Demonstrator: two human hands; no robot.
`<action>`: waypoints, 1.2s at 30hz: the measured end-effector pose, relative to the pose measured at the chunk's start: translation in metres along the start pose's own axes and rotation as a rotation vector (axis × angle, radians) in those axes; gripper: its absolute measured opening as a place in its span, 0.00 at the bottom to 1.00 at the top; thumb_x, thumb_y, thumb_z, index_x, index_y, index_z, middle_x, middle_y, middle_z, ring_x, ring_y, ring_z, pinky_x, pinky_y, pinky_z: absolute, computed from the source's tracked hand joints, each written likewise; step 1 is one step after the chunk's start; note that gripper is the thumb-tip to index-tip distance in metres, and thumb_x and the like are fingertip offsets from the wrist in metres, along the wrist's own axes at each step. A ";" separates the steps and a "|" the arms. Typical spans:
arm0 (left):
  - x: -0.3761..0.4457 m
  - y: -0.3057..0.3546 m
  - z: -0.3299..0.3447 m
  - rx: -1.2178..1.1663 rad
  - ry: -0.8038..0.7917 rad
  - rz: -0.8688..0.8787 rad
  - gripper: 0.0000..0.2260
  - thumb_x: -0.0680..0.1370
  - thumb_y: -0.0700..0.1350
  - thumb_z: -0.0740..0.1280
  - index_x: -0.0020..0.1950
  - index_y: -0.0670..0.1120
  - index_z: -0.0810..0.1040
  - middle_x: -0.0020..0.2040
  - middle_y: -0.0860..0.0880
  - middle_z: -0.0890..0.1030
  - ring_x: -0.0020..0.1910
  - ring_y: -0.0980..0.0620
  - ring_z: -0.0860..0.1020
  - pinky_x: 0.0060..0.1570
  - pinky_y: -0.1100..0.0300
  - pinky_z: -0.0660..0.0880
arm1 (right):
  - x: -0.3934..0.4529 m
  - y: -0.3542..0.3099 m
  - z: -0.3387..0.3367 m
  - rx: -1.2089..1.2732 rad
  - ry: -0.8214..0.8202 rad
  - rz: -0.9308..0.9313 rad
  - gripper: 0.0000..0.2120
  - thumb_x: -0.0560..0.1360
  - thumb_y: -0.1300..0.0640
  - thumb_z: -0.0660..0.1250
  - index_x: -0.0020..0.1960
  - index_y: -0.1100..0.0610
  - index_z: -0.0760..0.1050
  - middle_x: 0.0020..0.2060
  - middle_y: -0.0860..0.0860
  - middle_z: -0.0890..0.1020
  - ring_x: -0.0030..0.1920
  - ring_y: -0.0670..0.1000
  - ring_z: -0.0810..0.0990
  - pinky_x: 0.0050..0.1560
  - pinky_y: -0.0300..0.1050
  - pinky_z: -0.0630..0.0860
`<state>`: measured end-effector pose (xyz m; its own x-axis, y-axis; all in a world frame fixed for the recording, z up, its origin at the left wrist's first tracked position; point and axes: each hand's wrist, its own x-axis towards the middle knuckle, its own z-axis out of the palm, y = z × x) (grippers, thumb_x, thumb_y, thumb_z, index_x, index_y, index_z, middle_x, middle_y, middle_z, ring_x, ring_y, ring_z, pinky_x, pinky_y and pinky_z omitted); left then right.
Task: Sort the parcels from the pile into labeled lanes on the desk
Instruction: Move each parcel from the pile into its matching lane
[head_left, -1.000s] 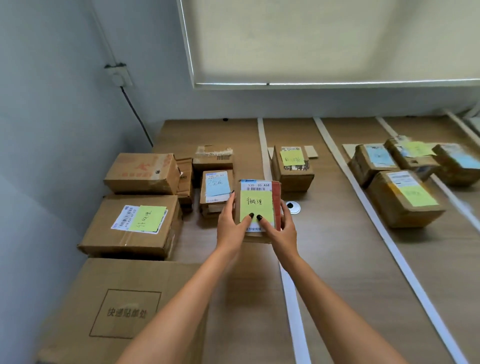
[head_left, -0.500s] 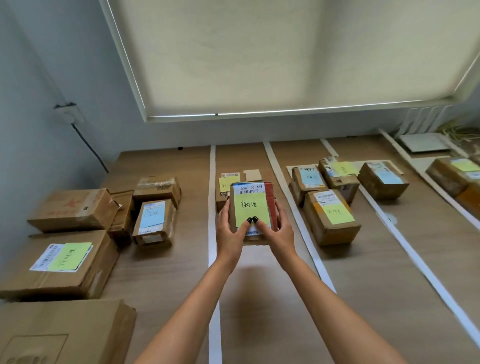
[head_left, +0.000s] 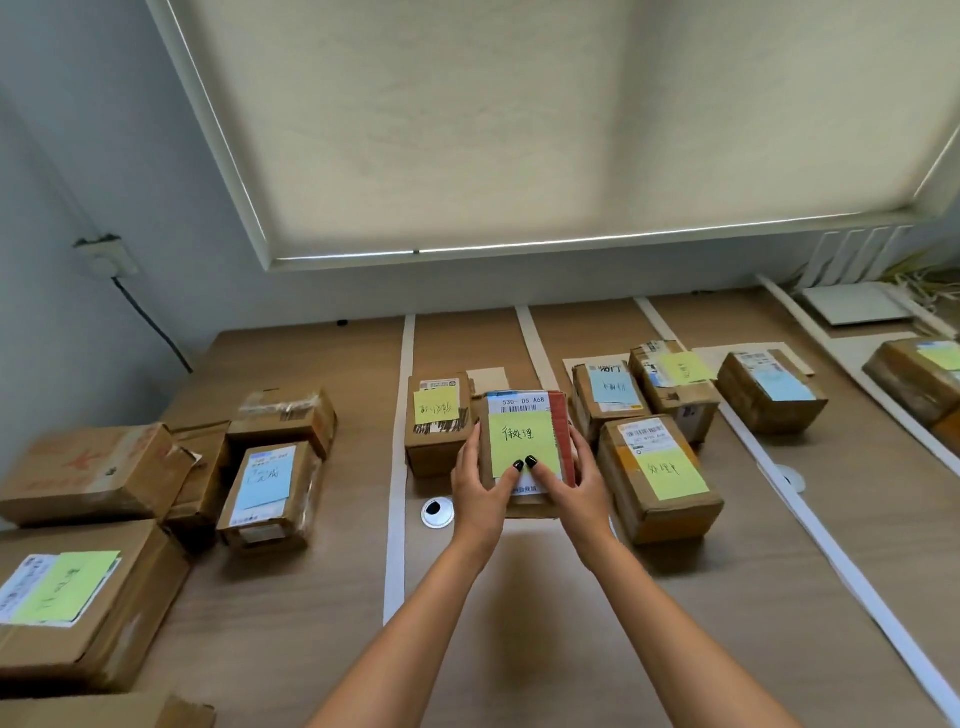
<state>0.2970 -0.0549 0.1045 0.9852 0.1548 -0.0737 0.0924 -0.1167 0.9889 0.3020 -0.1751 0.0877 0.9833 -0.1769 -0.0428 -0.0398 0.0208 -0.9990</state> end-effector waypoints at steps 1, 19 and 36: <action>0.009 -0.002 0.004 -0.005 -0.003 -0.010 0.31 0.76 0.41 0.68 0.74 0.57 0.58 0.70 0.50 0.66 0.70 0.50 0.64 0.66 0.46 0.70 | 0.010 0.004 -0.002 0.010 -0.005 0.011 0.32 0.72 0.56 0.72 0.70 0.43 0.61 0.60 0.49 0.78 0.57 0.45 0.78 0.51 0.41 0.79; 0.180 -0.084 0.066 0.121 -0.064 -0.127 0.34 0.77 0.39 0.64 0.77 0.51 0.49 0.74 0.50 0.62 0.73 0.52 0.62 0.71 0.49 0.62 | 0.194 0.103 0.011 -0.159 -0.022 0.123 0.31 0.72 0.55 0.71 0.71 0.50 0.62 0.62 0.51 0.77 0.62 0.50 0.75 0.63 0.52 0.74; 0.199 -0.071 0.074 0.218 0.109 -0.071 0.30 0.74 0.32 0.65 0.74 0.47 0.62 0.70 0.48 0.68 0.68 0.51 0.66 0.61 0.66 0.61 | 0.210 0.092 0.011 -0.593 0.023 -0.106 0.37 0.68 0.47 0.72 0.73 0.48 0.60 0.65 0.50 0.74 0.64 0.49 0.72 0.61 0.42 0.68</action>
<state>0.4971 -0.0884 0.0101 0.9549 0.2733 -0.1162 0.2015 -0.3088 0.9295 0.5070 -0.2000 -0.0135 0.9834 -0.1698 0.0638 -0.0406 -0.5489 -0.8349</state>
